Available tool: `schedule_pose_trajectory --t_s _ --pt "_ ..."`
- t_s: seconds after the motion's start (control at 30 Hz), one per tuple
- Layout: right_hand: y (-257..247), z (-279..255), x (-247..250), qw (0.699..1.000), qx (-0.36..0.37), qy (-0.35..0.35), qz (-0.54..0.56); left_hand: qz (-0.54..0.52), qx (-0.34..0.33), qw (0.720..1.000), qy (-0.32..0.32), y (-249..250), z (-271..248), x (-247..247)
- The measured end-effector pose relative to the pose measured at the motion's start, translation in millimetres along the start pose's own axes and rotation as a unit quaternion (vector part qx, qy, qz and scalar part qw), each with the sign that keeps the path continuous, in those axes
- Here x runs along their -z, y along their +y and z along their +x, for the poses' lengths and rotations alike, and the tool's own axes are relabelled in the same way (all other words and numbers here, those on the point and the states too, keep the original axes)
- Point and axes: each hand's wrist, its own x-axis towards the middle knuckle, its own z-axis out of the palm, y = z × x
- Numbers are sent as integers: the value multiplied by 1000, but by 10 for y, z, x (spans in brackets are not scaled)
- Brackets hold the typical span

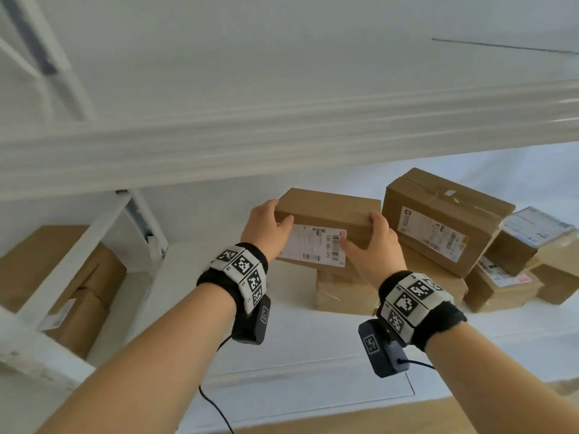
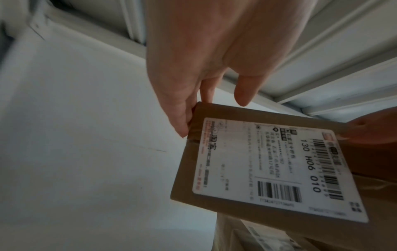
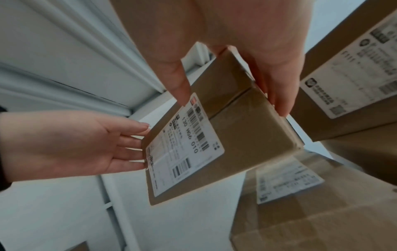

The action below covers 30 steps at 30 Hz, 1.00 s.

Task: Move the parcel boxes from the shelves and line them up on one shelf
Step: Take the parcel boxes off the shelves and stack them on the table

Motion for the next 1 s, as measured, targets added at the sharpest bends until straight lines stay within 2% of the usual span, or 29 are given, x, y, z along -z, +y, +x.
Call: schedule_pose_trajectory --t_s 0.3,0.57,0.8,1.0 --pt "-296 -744 298 995 95 -40 14 -9 16 995 99 269 -1183 535" --pt "-705 -1387 179 984 150 -98 -2 32 71 983 166 287 -2182 1139" --pt "-1116 -1939 -259 971 172 -165 -13 54 126 973 186 -152 -2855 1708" --pt "-1565 -2549 -961 959 174 -219 -35 92 180 967 157 -835 -3449 2337"
